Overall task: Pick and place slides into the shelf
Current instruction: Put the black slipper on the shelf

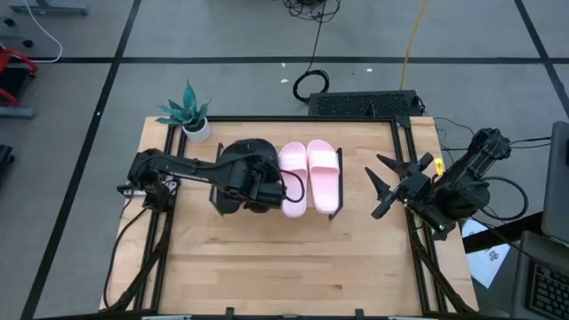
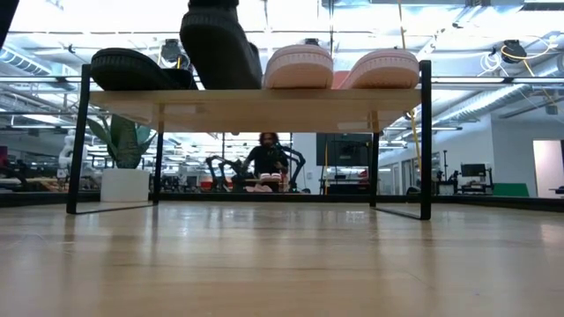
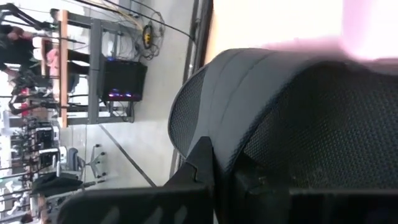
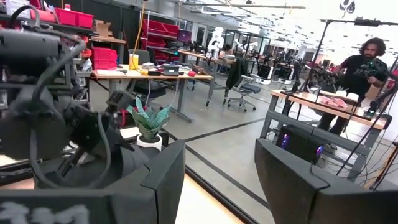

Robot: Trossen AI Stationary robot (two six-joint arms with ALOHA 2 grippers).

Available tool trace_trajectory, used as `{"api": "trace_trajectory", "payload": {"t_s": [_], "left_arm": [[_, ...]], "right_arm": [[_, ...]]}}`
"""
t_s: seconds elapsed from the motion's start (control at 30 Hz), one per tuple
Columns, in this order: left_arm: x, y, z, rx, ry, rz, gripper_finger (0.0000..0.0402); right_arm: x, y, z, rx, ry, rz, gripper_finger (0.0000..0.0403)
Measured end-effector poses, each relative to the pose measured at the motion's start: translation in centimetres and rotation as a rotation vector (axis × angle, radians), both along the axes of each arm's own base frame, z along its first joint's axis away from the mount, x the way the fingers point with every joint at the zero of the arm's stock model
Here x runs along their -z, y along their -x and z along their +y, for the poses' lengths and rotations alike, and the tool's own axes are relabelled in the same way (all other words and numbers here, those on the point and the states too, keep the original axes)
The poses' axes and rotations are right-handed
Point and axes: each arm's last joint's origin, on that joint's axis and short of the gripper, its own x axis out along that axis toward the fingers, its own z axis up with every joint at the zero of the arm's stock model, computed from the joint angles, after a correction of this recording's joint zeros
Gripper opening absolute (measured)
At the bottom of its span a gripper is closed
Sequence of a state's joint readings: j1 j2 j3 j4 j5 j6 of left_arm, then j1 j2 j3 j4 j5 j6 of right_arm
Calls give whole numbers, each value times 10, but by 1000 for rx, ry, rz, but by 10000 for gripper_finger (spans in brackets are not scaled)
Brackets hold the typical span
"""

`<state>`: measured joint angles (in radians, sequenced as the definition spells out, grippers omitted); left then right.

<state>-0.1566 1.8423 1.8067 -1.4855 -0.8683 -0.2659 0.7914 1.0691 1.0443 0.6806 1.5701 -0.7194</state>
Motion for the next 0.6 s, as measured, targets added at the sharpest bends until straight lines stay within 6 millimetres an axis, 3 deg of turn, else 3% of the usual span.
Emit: {"api": "trace_trajectory", "payload": {"t_s": [0.23,0.6], "left_arm": [[18,1,2,-18,-8,33,0],[20,-7,8,-22,24,-25,0]], "right_arm": [[0,0,0,0,0,0,183],[0,0,0,0,0,-1,183]]}}
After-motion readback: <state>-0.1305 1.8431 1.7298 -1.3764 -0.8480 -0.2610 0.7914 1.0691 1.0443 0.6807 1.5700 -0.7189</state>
